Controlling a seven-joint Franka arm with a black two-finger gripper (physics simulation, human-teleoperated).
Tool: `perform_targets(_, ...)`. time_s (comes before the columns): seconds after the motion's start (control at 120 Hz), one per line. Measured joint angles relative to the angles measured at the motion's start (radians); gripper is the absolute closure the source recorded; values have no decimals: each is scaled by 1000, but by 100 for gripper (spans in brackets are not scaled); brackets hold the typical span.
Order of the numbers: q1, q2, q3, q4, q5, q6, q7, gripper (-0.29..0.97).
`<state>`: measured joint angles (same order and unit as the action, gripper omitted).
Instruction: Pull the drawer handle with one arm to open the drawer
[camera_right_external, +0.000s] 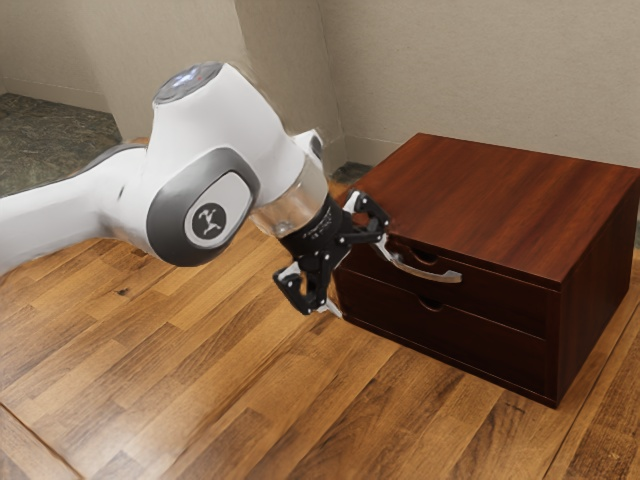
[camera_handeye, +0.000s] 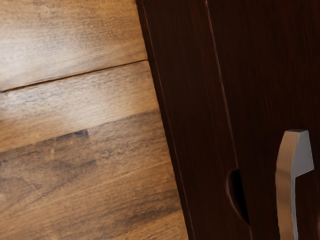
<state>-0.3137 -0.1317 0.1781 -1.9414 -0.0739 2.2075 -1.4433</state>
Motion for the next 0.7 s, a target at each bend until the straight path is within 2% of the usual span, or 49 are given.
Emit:
perform_targets(0.2, 5, -25, -26, -36, 37, 71, -128, 0)
perform_targets(0.358, 9, 31, -29, -6, 50, 97, -201, 0)
perform_targets(0.7, -5, 75, -43, 6, 100, 115, -294, 0)
